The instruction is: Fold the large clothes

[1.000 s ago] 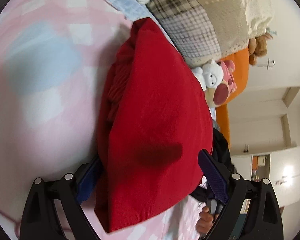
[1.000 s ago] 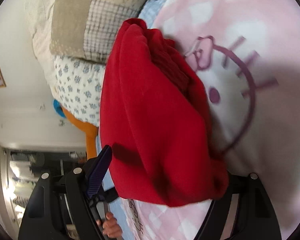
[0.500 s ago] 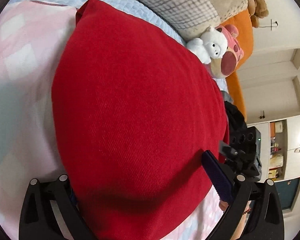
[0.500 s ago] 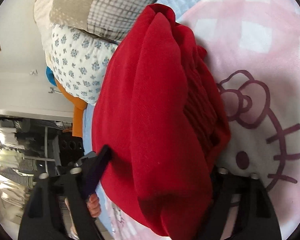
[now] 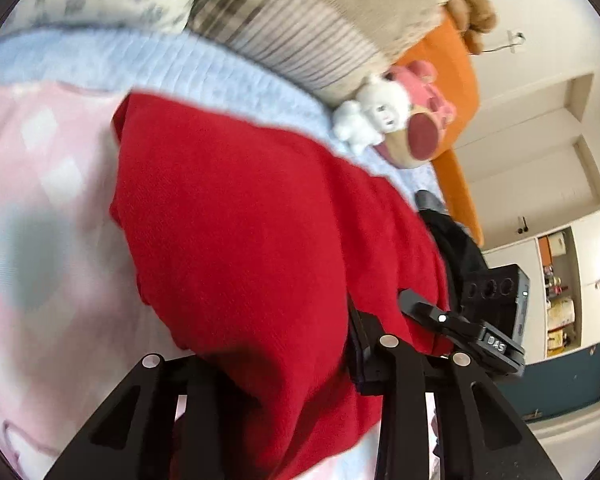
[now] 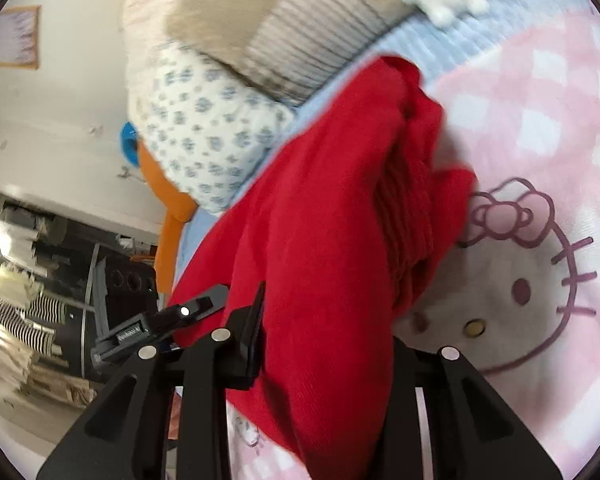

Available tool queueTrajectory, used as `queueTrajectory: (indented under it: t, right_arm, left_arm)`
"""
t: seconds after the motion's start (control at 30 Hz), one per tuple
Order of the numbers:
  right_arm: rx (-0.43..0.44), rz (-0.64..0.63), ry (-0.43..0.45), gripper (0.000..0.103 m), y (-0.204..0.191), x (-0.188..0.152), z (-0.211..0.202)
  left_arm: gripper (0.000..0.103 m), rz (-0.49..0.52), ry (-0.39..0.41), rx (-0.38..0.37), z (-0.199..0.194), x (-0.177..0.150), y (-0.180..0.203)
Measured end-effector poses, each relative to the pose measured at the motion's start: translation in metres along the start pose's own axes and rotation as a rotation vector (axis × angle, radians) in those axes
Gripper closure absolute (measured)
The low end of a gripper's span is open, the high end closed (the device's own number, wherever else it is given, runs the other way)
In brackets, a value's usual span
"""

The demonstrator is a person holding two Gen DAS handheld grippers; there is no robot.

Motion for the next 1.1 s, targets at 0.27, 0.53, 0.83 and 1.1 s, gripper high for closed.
queueTrajectory:
  t: [0.27, 0.53, 0.83, 1.1]
  right_arm:
    - [0.101, -0.118, -0.022, 0.074, -0.138, -0.039, -0.004]
    - [0.27, -0.272, -0.178, 0.074, -0.309, -0.154, 0.086]
    - [0.376, -0.37, -0.424, 0.074, -0.429, -0.335, 0.207]
    - [0.385, -0.442, -0.556, 0.074, -0.437, -0.45, 0.274]
  left_arm:
    - [0.067, 0.067, 0.167, 0.014, -0.174, 0.01, 0.008]
    - [0.067, 0.045, 0.383, 0.168, -0.398, -0.018, -0.084]
    - [0.067, -0.072, 0.54, 0.353, -0.584, -0.106, -0.233]
    - [0.067, -0.166, 0.638, 0.421, -0.616, -0.189, -0.334]
Point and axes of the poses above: each gripper's, at about its wrist camera, not at the fingertips, and z roughly the way its jaws point, y to its right, x to its top, the point moved 7 cm from there along z, roughly the way its jaws point, and after that the axes turned 11 degrees about y, right-handed, at the moved point
